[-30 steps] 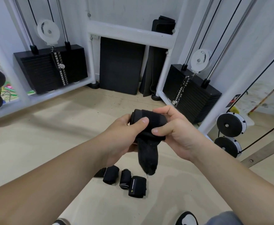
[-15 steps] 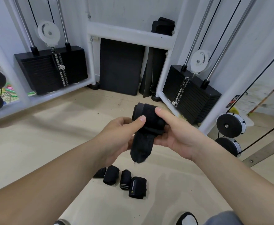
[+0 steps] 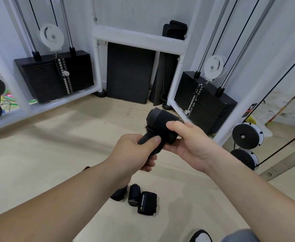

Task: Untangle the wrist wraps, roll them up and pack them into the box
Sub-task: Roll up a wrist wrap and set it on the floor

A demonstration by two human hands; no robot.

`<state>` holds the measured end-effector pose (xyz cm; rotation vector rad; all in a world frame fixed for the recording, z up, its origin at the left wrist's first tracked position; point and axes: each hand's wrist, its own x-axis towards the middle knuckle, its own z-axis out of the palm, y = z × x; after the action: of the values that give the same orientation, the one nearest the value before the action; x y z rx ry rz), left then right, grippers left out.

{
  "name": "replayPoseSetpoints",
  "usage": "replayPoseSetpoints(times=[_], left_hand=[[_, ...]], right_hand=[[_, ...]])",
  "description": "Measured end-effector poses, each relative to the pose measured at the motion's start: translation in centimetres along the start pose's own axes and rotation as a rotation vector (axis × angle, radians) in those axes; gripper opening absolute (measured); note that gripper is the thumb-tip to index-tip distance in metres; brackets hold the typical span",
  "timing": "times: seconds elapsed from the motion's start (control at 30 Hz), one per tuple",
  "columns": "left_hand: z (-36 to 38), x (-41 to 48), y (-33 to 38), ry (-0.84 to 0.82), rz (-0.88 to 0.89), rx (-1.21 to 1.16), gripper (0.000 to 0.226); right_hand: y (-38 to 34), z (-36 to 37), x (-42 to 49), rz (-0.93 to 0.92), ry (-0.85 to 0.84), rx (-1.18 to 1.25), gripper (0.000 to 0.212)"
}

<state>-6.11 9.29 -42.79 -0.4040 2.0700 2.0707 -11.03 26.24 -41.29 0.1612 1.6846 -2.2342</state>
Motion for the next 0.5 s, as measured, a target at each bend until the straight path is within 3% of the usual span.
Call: replayPoseSetpoints(times=[0.13,0.3,0.5], left_hand=[[-0.2,-0.3,0.1,-0.028,0.055,0.057,0.026],[-0.7,-1.0,0.1,-0.003,0.147,0.225,0.032],[-1.2,-1.0,-0.2,-0.022,0.184,0.311,0.023]], right_hand=[[0.0,-0.3,0.1,0.005,0.007,-0.043,0.042],[-0.1,-0.3,-0.6,0.077,-0.113,-0.093,0.031],[0.1,-0.4,-0.8,0.059,-0.112,-0.158,0.027]])
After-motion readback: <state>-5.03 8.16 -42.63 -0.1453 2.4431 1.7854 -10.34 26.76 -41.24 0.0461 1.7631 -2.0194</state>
